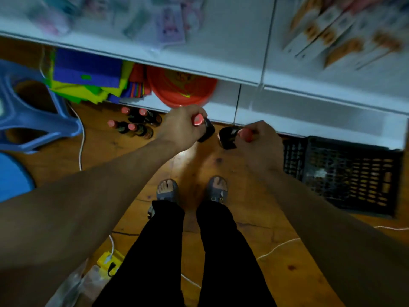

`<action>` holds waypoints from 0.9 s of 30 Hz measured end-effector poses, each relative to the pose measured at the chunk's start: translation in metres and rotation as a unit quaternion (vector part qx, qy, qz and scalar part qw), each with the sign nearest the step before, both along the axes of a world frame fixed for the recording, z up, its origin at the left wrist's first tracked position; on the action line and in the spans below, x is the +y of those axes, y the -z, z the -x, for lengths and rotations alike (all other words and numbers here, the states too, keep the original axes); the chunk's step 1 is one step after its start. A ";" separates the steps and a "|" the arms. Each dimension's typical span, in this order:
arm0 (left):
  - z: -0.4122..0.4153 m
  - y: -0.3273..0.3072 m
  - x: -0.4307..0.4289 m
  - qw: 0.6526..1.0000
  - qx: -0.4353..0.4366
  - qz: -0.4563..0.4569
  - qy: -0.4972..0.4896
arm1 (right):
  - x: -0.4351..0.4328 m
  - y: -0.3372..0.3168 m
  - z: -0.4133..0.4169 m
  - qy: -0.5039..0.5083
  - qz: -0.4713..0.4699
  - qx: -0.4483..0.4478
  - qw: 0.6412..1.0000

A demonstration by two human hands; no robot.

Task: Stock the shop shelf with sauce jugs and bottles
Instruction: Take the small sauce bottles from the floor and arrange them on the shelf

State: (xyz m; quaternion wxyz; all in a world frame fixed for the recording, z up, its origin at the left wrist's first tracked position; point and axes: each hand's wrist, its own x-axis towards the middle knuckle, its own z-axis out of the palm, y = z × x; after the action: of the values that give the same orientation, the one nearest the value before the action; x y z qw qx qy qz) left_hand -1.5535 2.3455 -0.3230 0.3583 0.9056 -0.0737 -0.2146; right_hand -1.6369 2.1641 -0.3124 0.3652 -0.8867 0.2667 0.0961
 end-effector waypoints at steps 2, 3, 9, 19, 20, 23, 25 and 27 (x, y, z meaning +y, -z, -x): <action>-0.001 -0.046 0.008 1.000 -0.020 0.012 0.006 | 0.009 -0.045 0.002 -0.006 0.000 -0.032 0.999; -0.002 -0.070 0.012 0.999 -0.030 0.018 0.009 | 0.013 -0.069 0.002 -0.001 0.000 -0.049 0.999; -0.016 -0.204 0.031 0.996 -0.082 0.034 0.024 | 0.036 -0.205 -0.011 0.010 0.031 -0.135 0.990; -0.052 -0.381 0.051 0.969 -0.223 0.086 0.063 | 0.059 -0.368 -0.037 0.032 0.086 -0.273 0.958; -0.057 -0.397 0.052 0.965 -0.240 0.091 0.061 | 0.059 -0.383 -0.042 0.039 0.088 -0.287 0.953; -0.072 -0.440 0.054 0.959 -0.251 0.115 0.054 | 0.058 -0.423 -0.056 0.061 0.070 -0.334 0.938; -0.082 -0.463 0.053 0.955 -0.258 0.137 0.046 | 0.058 -0.445 -0.067 0.074 0.063 -0.361 0.928; -0.093 -0.482 0.049 0.950 -0.265 0.164 0.033 | 0.055 -0.462 -0.078 0.082 0.056 -0.380 0.919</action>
State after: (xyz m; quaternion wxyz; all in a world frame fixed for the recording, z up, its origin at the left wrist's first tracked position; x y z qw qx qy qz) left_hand -1.4610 2.3941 0.1592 0.4618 0.8559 -0.2298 0.0363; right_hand -1.5591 2.2191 0.1493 0.3954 -0.8504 0.1846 -0.2939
